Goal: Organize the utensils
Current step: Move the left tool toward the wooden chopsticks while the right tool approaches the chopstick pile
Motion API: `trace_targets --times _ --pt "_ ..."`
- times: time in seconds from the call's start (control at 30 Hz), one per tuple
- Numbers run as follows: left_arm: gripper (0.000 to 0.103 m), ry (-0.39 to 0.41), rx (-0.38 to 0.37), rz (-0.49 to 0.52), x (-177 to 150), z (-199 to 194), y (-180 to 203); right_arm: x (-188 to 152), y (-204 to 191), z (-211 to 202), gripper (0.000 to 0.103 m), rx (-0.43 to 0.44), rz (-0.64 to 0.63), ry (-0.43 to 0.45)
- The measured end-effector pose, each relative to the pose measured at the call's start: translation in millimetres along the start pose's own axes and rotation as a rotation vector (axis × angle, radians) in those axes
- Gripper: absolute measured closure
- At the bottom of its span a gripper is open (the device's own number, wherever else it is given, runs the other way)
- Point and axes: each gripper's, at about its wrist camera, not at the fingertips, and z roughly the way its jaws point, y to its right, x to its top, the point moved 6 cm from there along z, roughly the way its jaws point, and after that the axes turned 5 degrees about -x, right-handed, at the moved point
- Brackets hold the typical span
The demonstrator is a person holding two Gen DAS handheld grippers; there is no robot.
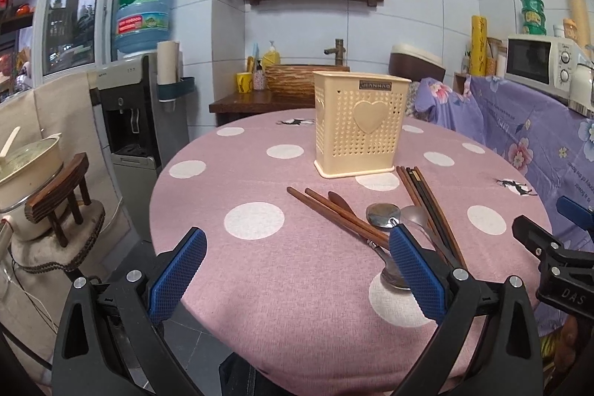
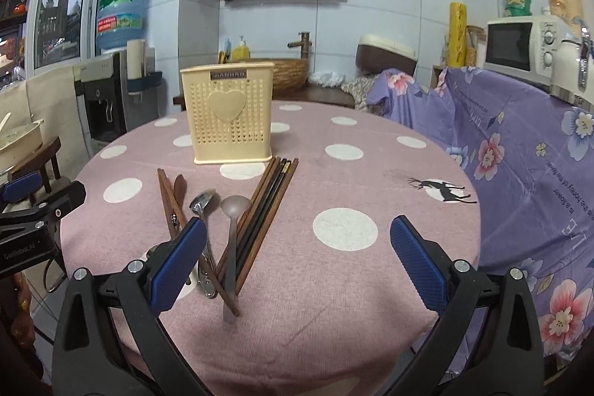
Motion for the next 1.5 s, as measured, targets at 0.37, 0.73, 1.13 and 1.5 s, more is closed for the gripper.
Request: trace_targets --times 0.37,0.73,1.13,1.5 --pt "0.016 -0.285 -0.032 -0.034 4 68 -27 17 -2 62 0.005 0.055 -0.011 -0.192" --pt "0.041 -0.436 -0.166 -0.213 17 113 -26 32 -15 93 0.013 0.050 -0.048 -0.242" --pt "0.062 -0.529 -0.183 -0.211 5 139 -5 29 -7 98 0.013 0.041 -0.039 -0.266" --pt "0.081 -0.582 -0.190 -0.245 14 164 -23 33 3 150 0.037 0.048 0.041 -0.389"
